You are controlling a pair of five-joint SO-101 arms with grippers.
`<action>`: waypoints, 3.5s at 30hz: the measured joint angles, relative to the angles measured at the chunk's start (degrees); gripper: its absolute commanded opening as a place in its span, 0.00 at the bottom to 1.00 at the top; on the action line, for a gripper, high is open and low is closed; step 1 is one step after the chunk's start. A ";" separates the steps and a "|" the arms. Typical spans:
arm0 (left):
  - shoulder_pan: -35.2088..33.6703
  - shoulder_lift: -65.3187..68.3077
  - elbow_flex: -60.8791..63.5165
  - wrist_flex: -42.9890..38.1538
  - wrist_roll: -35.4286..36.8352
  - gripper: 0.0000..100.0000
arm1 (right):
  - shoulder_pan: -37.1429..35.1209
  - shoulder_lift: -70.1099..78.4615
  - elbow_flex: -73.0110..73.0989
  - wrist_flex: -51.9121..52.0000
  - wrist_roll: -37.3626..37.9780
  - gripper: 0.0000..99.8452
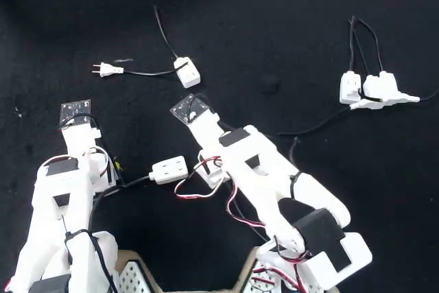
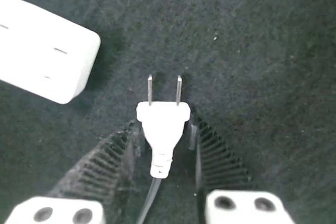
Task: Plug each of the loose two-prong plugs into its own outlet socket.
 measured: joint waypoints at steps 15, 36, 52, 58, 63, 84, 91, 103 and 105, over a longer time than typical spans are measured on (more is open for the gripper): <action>0.00 0.00 0.00 0.00 0.00 0.19 | 0.44 -10.73 0.26 4.84 0.00 0.01; -1.93 -3.87 -2.11 6.07 0.18 0.19 | -16.44 -15.82 0.26 -13.27 -3.60 0.01; 0.70 -50.55 10.55 12.48 3.16 0.19 | -21.71 -11.43 6.15 -27.60 -7.30 0.01; 6.42 -65.85 13.27 17.85 3.16 0.19 | -22.95 -11.43 6.15 -27.96 -7.47 0.01; 8.62 -65.32 13.27 17.93 3.16 0.19 | -26.73 -11.43 7.21 -27.96 -7.30 0.01; 8.70 -65.23 15.47 17.93 0.62 0.19 | -27.16 -27.60 14.51 -24.70 -7.30 0.01; 8.62 -65.32 15.56 17.85 0.62 0.19 | -27.34 -28.22 14.59 -24.88 -11.69 0.01; 8.62 -65.32 16.09 17.41 0.62 0.19 | -27.34 -28.22 14.59 -24.88 -17.23 0.01; 8.62 -65.32 16.09 17.41 0.62 0.19 | -27.34 -28.22 14.59 -24.88 -17.49 0.01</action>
